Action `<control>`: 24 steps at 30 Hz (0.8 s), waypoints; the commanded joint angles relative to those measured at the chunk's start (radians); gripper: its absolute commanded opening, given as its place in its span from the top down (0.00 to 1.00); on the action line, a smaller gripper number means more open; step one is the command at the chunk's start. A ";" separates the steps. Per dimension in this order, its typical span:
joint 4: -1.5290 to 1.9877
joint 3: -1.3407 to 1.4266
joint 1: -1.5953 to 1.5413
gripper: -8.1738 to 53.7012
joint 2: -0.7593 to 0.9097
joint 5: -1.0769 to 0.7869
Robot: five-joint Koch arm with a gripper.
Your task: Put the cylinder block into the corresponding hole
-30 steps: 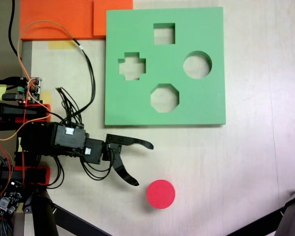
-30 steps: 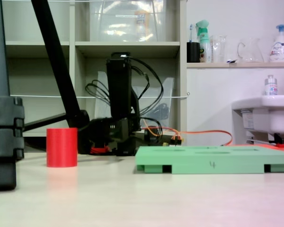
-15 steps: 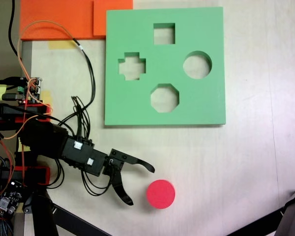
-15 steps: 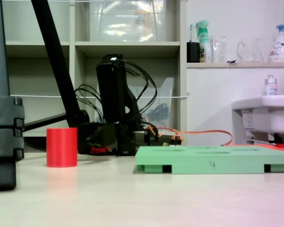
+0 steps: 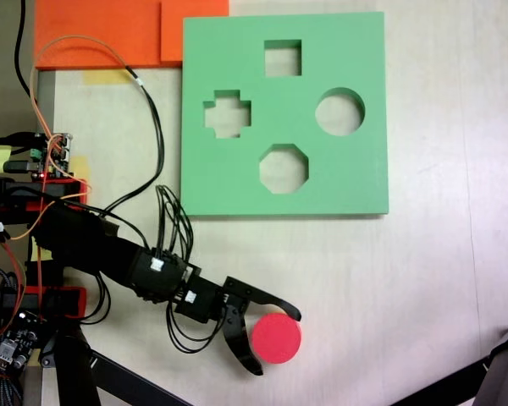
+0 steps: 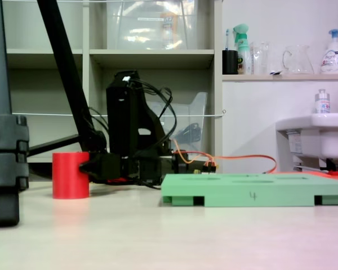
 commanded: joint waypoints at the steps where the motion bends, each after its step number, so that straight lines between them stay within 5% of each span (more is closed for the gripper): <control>1: 0.005 -0.011 0.014 0.06 0.009 0.021; 4: 0.009 -0.043 0.017 0.08 -0.023 0.020; 7: 0.015 -0.048 0.025 0.34 -0.025 0.015; 16: 0.015 -0.021 0.037 0.58 0.000 0.020; 24: 0.160 0.092 -0.026 0.60 0.295 0.021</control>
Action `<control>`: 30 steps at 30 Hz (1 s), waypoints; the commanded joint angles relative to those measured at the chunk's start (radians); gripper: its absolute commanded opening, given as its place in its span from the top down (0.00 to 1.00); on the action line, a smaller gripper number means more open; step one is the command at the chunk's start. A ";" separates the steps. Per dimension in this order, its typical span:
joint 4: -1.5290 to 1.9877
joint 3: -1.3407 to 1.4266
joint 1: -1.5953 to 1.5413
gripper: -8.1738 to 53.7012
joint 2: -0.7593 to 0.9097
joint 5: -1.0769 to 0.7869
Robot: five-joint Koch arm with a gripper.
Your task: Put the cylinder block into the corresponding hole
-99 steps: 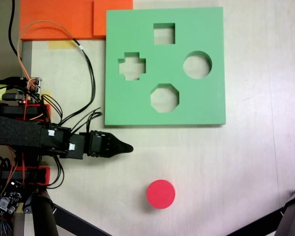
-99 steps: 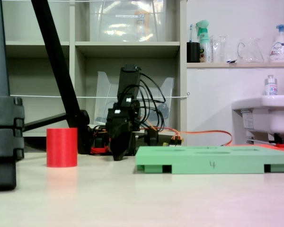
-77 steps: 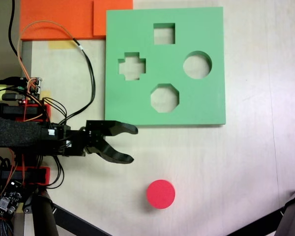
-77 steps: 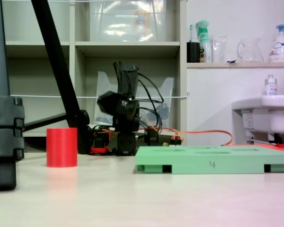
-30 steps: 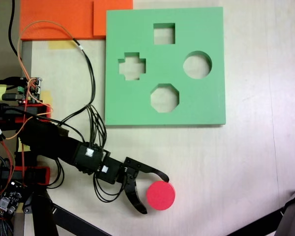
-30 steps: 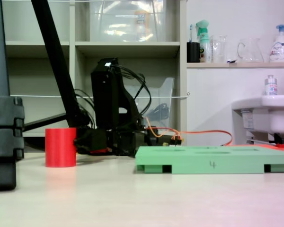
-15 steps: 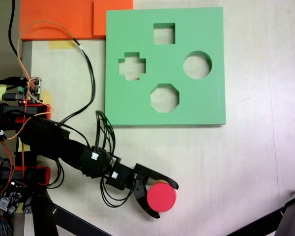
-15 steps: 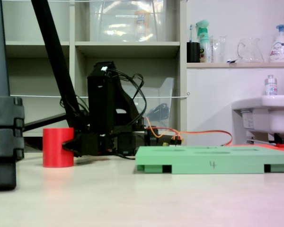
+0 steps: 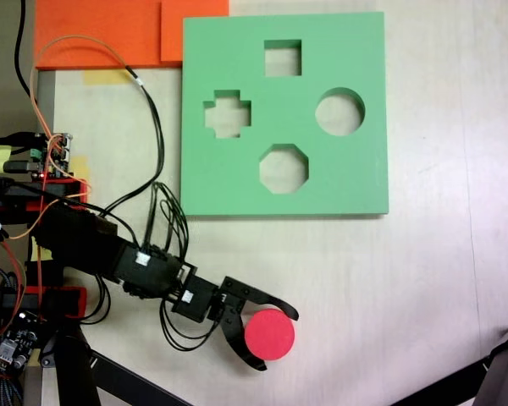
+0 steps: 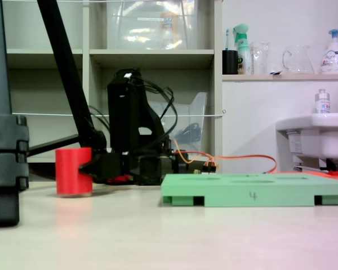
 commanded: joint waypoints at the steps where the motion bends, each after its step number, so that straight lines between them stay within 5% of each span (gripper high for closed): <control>1: 0.055 0.009 -0.037 0.60 0.176 0.020; 6: 0.347 0.008 -0.241 0.60 0.492 0.018; 12: 0.603 -0.063 -0.614 0.59 0.647 -0.037; 20: 0.611 -0.184 -0.896 0.59 0.565 -0.048; 30: 0.606 -0.353 -0.876 0.53 0.350 -0.046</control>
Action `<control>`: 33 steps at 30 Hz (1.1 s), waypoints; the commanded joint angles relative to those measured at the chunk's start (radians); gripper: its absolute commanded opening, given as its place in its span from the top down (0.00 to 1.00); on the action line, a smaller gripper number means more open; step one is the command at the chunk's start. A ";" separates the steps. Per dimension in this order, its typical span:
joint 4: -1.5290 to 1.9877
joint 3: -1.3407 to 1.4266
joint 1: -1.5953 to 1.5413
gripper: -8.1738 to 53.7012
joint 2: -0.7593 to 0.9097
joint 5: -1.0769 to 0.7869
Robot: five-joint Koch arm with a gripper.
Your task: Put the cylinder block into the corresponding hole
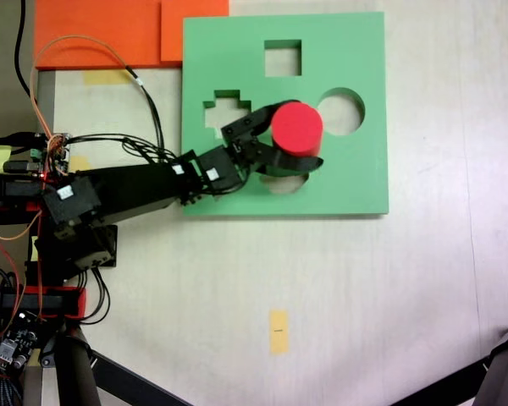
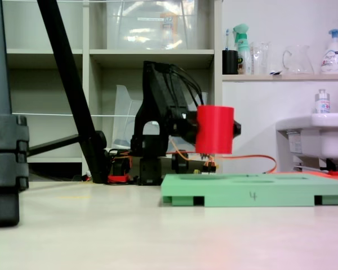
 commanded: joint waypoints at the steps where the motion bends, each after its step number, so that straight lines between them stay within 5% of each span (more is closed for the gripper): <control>1: -0.043 -0.084 0.006 0.53 -0.014 0.003; 15: -0.014 -0.506 -0.052 0.53 -0.397 0.005; 29: 0.011 -0.578 -0.081 0.52 -0.483 0.005; 33: -0.018 -0.575 -0.080 0.25 -0.506 0.009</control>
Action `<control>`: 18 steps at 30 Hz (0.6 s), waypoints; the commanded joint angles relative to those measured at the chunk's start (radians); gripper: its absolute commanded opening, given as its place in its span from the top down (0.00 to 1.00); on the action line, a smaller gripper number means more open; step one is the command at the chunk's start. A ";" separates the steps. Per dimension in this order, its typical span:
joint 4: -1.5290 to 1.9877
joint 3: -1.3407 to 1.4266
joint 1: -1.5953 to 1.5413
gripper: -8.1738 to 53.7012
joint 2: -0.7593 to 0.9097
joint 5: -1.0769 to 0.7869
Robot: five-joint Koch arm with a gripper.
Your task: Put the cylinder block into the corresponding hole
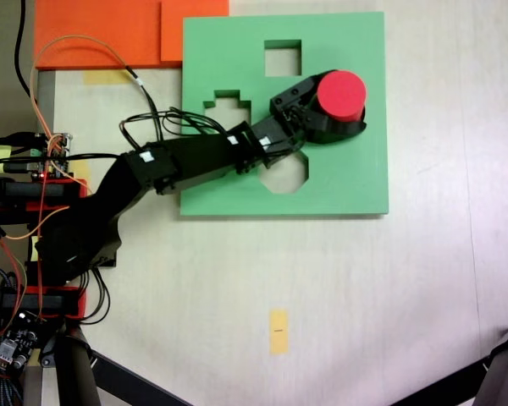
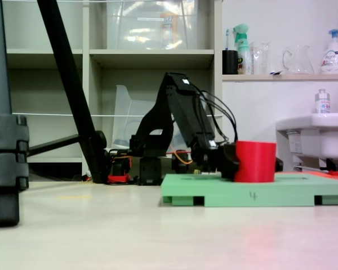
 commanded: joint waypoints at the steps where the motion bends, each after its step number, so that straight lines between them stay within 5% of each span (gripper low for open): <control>1: -0.054 -0.038 -0.017 0.22 0.025 0.011; 4: -0.032 -0.009 -0.017 0.14 0.029 0.008; 5: 0.003 -0.009 -0.018 0.03 0.032 0.008; 11: 0.040 0.150 -0.023 0.02 0.212 -0.006; 18: 0.247 0.489 -0.020 0.03 0.856 -0.135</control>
